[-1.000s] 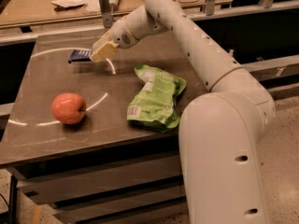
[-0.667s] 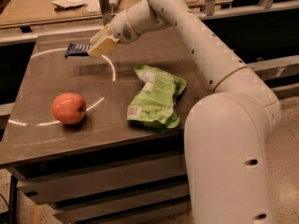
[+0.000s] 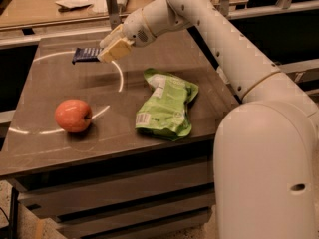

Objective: Move rxbar blueberry near apple

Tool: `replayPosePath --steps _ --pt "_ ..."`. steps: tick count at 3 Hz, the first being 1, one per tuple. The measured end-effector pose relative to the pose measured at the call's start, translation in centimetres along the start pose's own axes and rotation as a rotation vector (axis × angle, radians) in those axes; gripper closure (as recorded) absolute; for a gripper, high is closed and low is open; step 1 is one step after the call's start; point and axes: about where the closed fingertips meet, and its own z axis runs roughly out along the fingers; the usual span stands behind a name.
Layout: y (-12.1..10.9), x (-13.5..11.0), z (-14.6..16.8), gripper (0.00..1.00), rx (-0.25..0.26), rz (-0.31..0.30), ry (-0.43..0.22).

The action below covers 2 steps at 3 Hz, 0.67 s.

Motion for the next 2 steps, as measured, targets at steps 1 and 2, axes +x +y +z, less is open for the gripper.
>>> replayPosePath --steps 1,2 --pt "1.7 0.1 -0.4 1.0 -0.007 0.004 0.004" --pt "3.6 0.1 -0.5 1.0 -0.015 0.005 0.012"
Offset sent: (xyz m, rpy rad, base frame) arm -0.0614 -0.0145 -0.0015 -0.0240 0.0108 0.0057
